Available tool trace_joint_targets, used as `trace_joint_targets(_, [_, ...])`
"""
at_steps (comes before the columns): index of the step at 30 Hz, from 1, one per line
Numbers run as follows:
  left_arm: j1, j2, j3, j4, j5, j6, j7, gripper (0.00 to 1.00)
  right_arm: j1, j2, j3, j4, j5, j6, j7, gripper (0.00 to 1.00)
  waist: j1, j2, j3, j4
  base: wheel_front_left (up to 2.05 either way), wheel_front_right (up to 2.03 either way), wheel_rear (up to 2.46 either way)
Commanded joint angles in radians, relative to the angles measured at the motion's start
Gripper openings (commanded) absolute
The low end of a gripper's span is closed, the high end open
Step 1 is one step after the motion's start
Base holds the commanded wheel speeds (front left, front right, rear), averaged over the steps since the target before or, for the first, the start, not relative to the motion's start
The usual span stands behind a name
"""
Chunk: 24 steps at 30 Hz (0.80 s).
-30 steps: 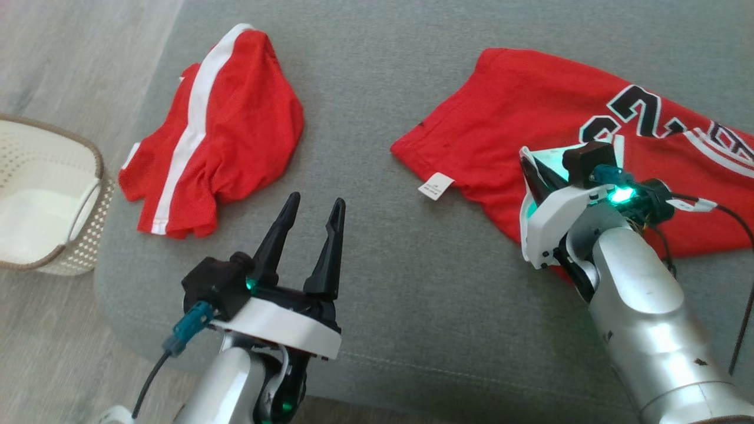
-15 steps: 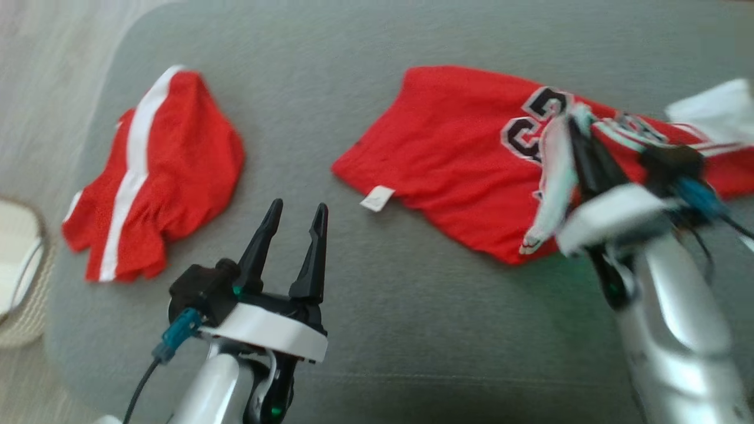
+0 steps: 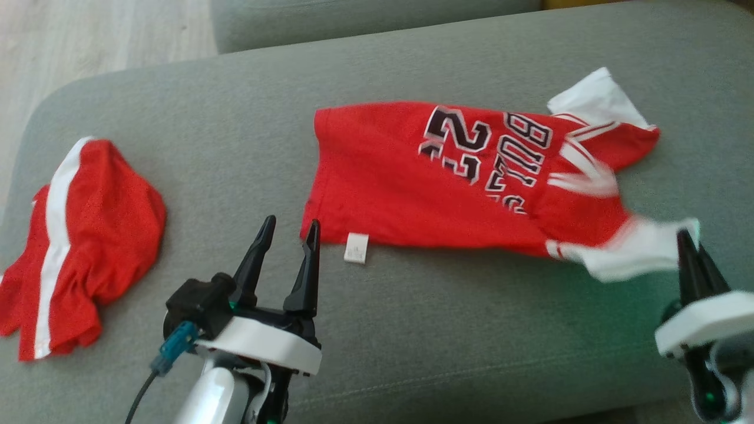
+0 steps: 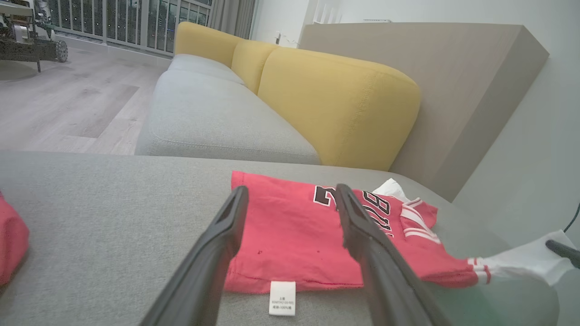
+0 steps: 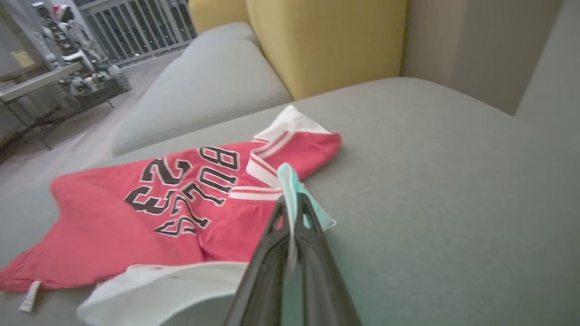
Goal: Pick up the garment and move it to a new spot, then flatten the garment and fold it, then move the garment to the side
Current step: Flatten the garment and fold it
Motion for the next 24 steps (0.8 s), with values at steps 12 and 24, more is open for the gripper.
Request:
trace_joint_targets(12, [-0.018, 0.001, 0.027, -0.006, 0.013, -0.013, -0.012, 1.0, -0.002, -0.006, -0.029, -0.011, -0.115, 0.0, 0.083, 1.0, 0.0, 0.0, -0.013, -0.025, 0.0, 0.0, 0.0])
trace_joint_targets(24, [0.005, 0.001, 0.032, 0.023, 0.016, -0.013, -0.012, 1.0, -0.05, -0.006, 0.141, -0.132, -0.054, 0.0, -0.12, 1.0, 0.0, 0.0, -0.034, -0.02, 0.0, 0.0, 0.0])
